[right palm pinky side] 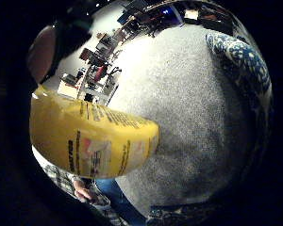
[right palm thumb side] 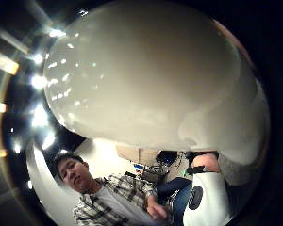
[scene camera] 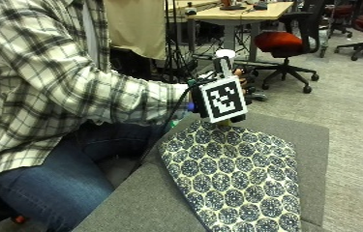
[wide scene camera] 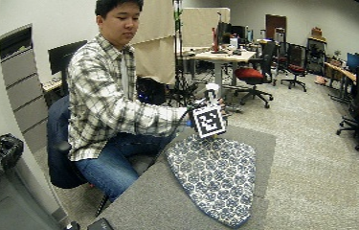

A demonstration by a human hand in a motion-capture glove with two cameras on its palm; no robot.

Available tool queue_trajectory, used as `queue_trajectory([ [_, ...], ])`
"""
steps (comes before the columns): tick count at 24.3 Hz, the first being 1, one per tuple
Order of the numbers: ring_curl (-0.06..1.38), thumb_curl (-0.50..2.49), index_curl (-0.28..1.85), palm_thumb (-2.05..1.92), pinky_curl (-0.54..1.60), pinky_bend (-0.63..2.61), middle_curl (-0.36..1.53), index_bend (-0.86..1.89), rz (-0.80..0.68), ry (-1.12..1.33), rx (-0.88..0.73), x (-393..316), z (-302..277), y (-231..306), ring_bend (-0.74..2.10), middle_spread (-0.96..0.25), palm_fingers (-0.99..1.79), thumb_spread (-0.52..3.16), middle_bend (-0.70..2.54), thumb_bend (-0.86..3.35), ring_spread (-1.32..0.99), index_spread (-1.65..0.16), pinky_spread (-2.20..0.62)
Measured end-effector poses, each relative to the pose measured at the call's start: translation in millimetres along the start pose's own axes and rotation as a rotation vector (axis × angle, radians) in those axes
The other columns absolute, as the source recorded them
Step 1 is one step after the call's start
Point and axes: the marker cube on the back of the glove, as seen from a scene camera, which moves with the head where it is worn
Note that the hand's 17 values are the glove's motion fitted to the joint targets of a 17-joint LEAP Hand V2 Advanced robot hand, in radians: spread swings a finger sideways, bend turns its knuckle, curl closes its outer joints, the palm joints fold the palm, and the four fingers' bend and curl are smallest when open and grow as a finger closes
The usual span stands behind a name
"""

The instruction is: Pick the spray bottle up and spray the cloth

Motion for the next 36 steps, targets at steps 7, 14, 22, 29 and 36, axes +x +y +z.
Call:
queue_trajectory([
  [7,0.42,0.66,0.37,0.81,0.37,0.39,0.43,0.12,-0.011,0.095,-0.053,-8,-9,8,0.25,-0.14,-0.02,0.67,0.19,-0.09,-0.06,-0.39,0.09],
  [14,0.33,0.58,0.33,0.66,0.32,0.40,0.37,0.14,-0.011,0.189,-0.087,-23,-28,24,0.18,-0.14,-0.08,0.79,0.15,-0.07,-0.02,-0.41,0.10],
  [22,0.32,0.48,0.32,0.39,0.31,0.41,0.34,0.17,0.132,0.512,-0.078,-34,-87,68,0.22,-0.15,-0.03,0.89,0.16,-0.10,0.03,-0.42,0.13],
  [29,0.32,0.43,0.32,0.27,0.31,0.43,0.32,0.18,0.377,1.167,-0.036,-68,-184,153,0.22,-0.15,-0.02,0.94,0.16,-0.06,0.07,-0.42,0.15],
  [36,0.31,0.41,0.32,0.25,0.31,0.44,0.30,0.18,0.469,1.195,0.028,-99,-192,246,0.19,-0.14,-0.03,0.97,0.16,-0.04,0.10,-0.43,0.16],
])
